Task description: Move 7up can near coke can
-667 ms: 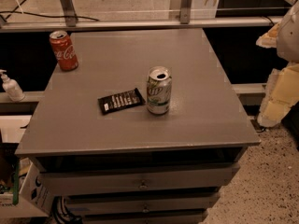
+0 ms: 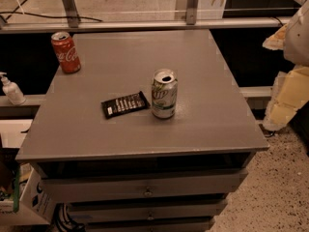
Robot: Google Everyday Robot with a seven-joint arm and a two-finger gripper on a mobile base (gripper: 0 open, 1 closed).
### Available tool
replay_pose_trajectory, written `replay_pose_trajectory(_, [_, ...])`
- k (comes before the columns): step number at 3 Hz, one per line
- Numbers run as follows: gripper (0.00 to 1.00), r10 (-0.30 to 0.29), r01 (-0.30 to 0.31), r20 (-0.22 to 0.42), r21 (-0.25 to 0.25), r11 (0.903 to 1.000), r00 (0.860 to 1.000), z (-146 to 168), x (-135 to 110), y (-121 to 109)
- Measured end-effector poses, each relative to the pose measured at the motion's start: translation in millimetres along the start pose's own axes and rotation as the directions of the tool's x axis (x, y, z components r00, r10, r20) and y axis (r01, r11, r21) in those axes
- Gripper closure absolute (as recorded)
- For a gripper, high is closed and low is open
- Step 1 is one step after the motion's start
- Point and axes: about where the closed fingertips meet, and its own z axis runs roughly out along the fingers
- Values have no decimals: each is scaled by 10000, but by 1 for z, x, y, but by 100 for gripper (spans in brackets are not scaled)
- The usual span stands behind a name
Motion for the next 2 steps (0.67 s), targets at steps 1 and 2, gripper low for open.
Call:
replay_pose_trajectory(1, [0, 43, -10, 1527, -217, 9998, 9883, 49, -24, -15])
replay_pose_trajectory(2, [0, 156, -180, 2097, 99, 9998, 9776, 53, -38, -29])
